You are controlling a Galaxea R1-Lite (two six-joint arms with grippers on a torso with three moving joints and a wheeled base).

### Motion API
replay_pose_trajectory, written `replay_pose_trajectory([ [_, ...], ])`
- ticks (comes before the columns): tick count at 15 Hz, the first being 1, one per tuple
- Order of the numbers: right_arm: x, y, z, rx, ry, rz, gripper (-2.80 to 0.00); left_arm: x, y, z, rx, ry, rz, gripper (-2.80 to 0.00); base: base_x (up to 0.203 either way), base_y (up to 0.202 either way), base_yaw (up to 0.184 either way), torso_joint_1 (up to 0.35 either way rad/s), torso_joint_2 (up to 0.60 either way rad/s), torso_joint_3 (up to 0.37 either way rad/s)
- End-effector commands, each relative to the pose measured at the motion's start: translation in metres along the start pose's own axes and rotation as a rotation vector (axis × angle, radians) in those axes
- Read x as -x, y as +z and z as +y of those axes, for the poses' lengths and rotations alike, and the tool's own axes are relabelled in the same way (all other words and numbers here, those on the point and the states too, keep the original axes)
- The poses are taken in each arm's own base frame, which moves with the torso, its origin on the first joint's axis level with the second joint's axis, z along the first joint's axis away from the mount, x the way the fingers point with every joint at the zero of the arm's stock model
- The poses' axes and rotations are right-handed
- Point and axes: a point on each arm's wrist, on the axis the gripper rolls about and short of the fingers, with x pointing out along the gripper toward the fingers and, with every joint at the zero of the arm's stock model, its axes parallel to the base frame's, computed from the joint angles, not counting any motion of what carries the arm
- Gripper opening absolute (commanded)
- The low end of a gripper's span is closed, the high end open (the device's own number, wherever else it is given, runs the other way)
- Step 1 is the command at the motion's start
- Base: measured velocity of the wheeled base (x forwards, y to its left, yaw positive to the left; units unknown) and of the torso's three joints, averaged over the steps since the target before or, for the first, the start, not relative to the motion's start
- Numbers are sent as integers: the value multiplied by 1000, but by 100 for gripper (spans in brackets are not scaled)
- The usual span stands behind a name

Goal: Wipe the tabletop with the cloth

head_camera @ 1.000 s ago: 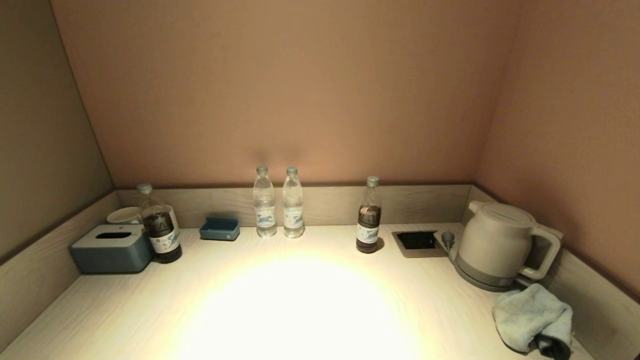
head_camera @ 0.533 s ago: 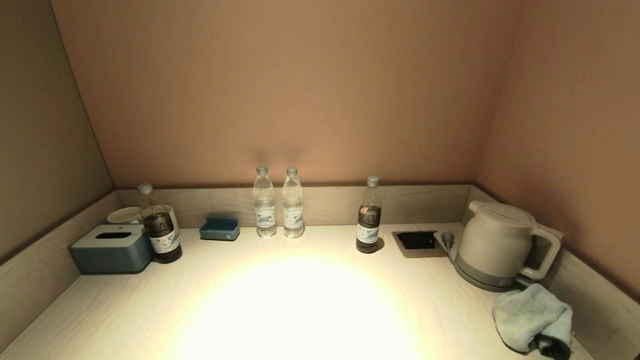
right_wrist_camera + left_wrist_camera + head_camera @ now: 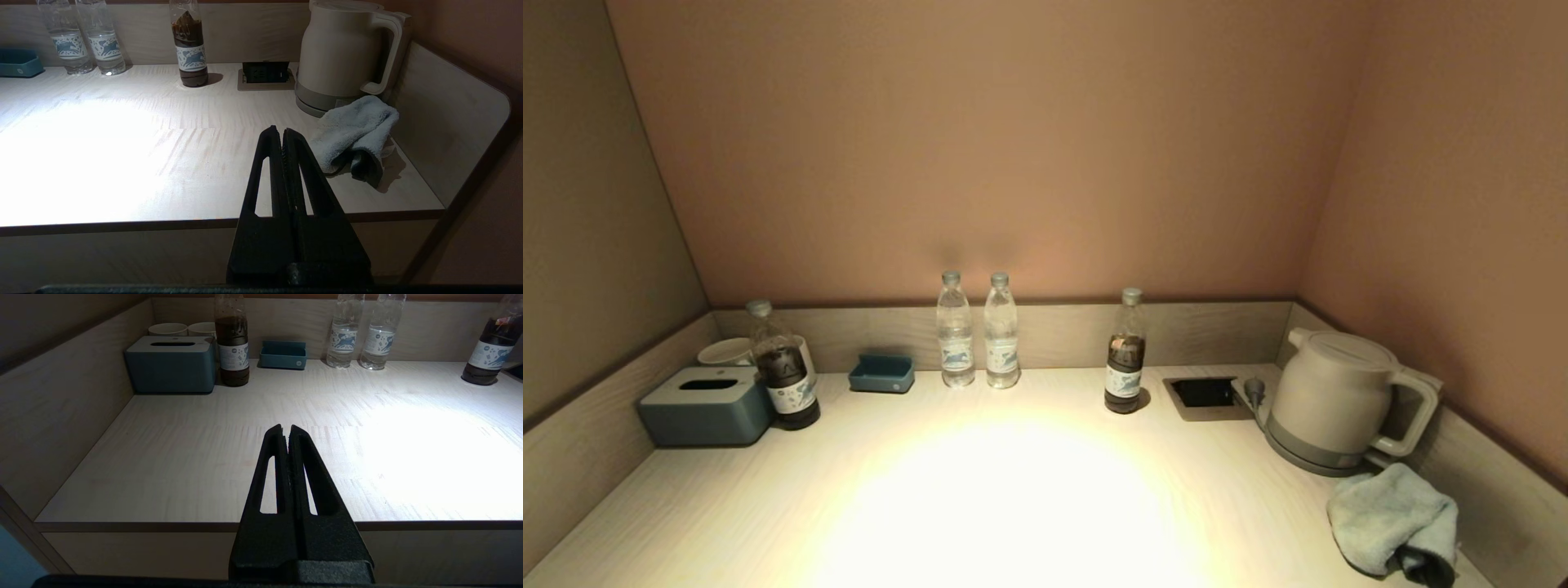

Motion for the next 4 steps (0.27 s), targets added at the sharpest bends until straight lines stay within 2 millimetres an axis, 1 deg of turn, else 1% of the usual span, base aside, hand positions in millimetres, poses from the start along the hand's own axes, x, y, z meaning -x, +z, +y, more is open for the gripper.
replay_pose_trajectory([
  [1,0,0,0,2,2,0,-280,0,0,0,1,1,-1,-280,0,0,0,0,0,0],
  [4,0,0,0,2,2,0,-280,0,0,0,1,0,1,-280,0,0,0,0,0,0],
])
